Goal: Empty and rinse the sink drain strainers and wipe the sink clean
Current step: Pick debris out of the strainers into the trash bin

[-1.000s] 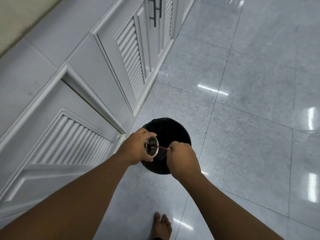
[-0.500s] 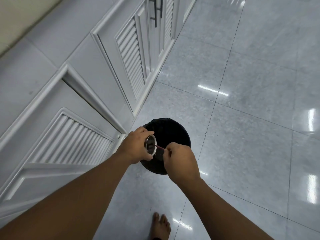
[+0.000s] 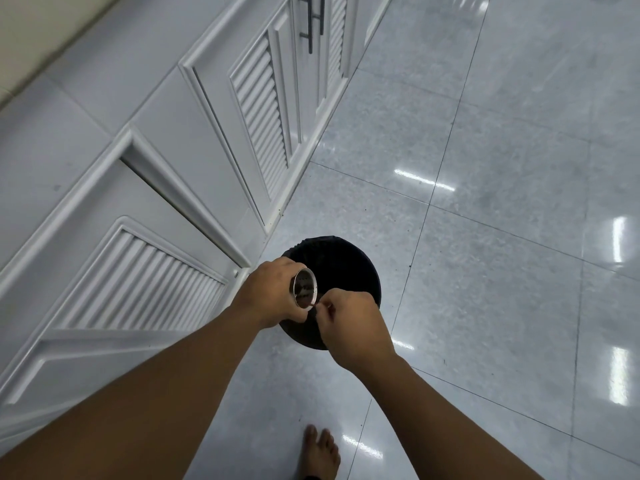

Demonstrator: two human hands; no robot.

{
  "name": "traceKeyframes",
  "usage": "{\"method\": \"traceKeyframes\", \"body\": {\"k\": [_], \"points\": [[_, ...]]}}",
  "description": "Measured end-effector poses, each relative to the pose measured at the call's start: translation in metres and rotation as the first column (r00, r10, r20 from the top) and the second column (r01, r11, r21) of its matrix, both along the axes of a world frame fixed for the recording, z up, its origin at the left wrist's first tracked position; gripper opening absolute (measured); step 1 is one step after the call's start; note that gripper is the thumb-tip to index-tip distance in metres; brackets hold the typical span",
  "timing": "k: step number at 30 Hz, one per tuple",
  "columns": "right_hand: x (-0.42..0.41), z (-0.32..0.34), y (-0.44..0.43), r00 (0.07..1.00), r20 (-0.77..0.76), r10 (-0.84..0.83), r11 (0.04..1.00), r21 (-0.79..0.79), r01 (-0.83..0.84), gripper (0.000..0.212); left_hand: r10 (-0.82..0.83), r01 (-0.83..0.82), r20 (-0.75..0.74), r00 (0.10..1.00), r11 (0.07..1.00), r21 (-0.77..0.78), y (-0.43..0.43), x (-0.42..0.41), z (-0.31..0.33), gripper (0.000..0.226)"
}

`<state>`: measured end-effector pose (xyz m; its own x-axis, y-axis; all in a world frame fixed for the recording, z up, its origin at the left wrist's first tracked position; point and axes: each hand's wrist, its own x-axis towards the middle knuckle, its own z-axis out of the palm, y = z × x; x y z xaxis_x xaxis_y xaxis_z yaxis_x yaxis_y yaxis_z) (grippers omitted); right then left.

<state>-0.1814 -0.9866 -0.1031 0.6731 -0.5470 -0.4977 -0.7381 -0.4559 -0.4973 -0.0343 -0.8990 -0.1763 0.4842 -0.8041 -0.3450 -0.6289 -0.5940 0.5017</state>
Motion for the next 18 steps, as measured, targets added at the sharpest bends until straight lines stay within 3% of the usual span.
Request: {"method": "traceKeyframes", "body": {"k": [8,12,18], "points": [[-0.003,-0.005,-0.016,0.989,-0.001,-0.149,0.984,-0.095,0.148,0.023,0.006,-0.006,-0.022,1.0,1.0,-0.011,0.008,0.011,0.001,0.072],[0.006,-0.003,-0.006,0.996,0.067,-0.066,0.998,-0.019,0.067,0.021,-0.005,0.003,-0.056,0.998,0.999,-0.042,0.008,0.011,0.0,0.067],[0.009,-0.008,-0.009,0.999,-0.036,-0.034,0.999,-0.037,0.033,0.022,0.01,-0.017,-0.099,0.995,0.997,-0.069,0.013,0.016,0.0,0.07]]}}
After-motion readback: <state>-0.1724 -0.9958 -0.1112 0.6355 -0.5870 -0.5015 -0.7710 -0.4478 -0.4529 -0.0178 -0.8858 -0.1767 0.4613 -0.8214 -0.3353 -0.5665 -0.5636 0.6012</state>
